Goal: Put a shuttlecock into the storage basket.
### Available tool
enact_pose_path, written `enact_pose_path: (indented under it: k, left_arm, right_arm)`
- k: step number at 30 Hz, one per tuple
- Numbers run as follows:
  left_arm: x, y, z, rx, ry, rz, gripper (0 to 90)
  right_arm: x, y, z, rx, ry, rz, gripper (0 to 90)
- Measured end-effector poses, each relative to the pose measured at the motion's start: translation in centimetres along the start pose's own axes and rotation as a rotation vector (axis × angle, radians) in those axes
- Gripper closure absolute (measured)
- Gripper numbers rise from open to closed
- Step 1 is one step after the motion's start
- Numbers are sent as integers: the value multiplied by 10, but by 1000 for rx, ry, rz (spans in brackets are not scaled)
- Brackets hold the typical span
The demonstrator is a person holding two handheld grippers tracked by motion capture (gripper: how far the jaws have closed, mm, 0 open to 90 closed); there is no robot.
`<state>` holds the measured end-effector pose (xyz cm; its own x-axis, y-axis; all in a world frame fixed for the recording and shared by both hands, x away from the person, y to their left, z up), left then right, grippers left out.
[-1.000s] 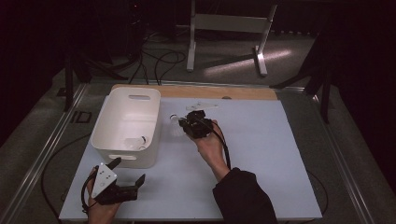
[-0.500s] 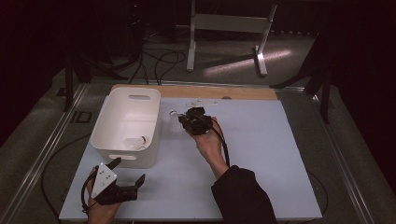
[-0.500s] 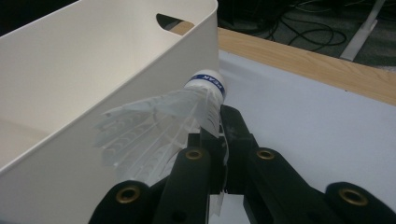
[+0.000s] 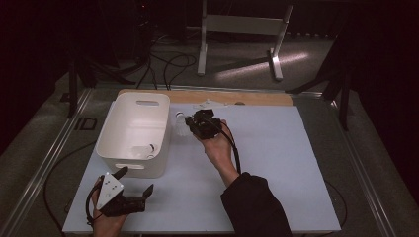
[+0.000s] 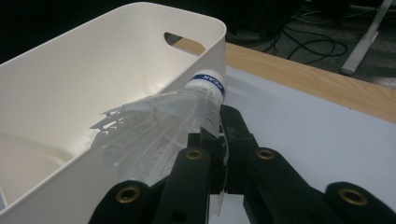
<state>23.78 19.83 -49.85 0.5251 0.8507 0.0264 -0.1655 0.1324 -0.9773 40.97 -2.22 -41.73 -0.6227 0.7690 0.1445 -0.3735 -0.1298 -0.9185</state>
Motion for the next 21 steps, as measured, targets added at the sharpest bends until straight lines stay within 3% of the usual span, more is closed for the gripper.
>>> enact_pose_path:
  k: [21]
  left_arm:
    - [0, 0, 0, 0, 1, 2, 6]
  right_arm:
    - [5, -14, -2, -19, -8, 2, 896]
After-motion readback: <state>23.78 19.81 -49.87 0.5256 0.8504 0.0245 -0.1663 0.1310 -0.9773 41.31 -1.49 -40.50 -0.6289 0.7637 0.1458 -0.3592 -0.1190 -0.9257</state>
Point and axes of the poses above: each handheld gripper's, and its own axes: z roughly backward along the jaws, y roughly out of its underside, x roughly to its left, the point moved 4 cm from there along -z, roughly forward along the jaws, and after that the axes turned 9 degrees about -x, right-handed, at the moved point
